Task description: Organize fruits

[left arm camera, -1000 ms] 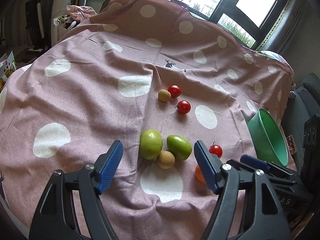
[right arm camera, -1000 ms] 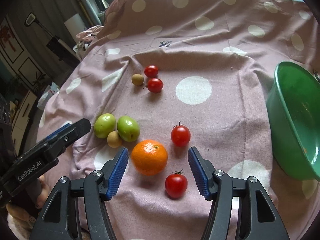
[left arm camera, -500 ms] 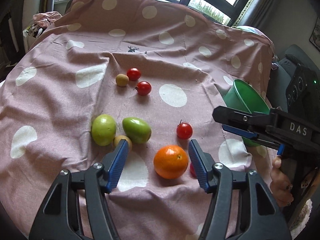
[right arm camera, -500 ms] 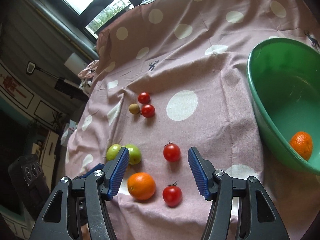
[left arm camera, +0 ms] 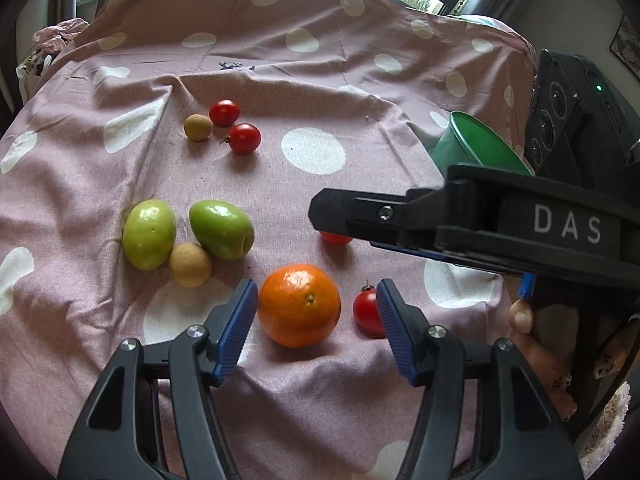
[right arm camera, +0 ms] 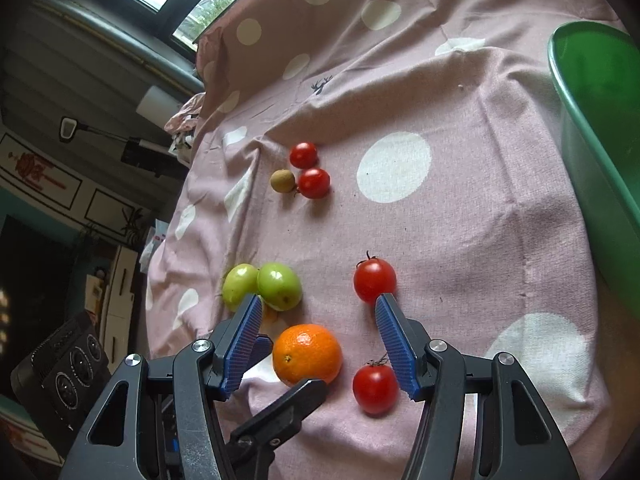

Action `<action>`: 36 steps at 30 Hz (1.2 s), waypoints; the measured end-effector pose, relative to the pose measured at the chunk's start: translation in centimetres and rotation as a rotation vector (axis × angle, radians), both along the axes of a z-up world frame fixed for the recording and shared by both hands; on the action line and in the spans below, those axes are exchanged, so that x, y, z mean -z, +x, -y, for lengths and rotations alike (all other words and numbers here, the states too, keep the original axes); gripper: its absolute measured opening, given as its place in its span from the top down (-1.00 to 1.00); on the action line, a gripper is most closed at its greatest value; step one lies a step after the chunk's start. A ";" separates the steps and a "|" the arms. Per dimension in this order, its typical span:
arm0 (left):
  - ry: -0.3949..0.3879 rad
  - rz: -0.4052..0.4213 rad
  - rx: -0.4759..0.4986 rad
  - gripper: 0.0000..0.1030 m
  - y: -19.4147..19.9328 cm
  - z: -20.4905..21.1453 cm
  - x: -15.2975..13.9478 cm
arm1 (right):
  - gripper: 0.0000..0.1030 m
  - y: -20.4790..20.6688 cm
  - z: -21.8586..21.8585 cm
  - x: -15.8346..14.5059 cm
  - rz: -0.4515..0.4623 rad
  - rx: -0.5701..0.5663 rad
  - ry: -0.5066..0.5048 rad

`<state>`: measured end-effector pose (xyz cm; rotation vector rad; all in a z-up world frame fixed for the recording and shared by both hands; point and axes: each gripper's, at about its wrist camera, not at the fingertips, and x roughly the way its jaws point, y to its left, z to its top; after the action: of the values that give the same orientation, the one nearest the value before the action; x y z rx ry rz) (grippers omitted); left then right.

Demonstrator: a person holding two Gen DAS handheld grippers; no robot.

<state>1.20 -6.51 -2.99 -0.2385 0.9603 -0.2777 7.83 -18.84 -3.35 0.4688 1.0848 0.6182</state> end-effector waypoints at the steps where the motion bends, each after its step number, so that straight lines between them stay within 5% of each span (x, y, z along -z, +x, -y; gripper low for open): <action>1: -0.003 -0.002 0.001 -0.17 0.1 0.0 0.1 | -0.19 0.1 -0.3 0.2 -0.004 -0.005 -0.006; 11: -0.041 -0.058 -0.034 0.07 1.0 -0.7 1.4 | -0.07 0.9 -2.0 2.2 -0.066 -0.051 -0.029; 19: -0.045 -0.065 -0.031 0.10 1.0 -0.6 1.6 | 0.12 0.8 -2.5 2.8 -0.091 -0.078 -0.026; 36: -0.012 -0.070 -0.022 0.05 0.0 -1.1 0.5 | 0.12 -0.4 -2.0 1.5 -0.100 -0.109 -0.008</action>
<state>1.16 -5.46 -3.47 -0.2713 1.0246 -0.2566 7.42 -16.82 -4.89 0.4398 1.2134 0.6917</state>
